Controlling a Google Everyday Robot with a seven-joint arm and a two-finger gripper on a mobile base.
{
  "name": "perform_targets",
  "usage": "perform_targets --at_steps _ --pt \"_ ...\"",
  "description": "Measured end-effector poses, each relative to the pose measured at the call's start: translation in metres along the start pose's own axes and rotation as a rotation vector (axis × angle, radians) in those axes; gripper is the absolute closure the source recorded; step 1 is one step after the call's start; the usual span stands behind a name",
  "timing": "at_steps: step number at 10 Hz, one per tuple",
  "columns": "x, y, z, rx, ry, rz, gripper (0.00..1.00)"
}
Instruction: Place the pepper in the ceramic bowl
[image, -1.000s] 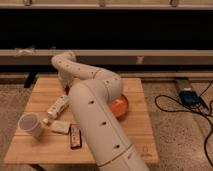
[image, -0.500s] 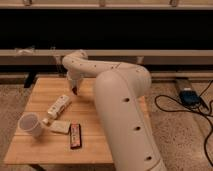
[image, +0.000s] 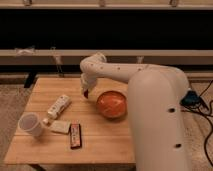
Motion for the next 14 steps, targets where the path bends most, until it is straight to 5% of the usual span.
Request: perform_targets --at_steps 3,11,14 --pt "0.031 -0.046 -0.014 -0.014 -0.023 0.096 0.96" --pt "0.077 -0.104 -0.015 -0.013 -0.044 0.279 0.22" --pt "0.084 -0.112 -0.013 -0.004 -0.036 0.307 0.2"
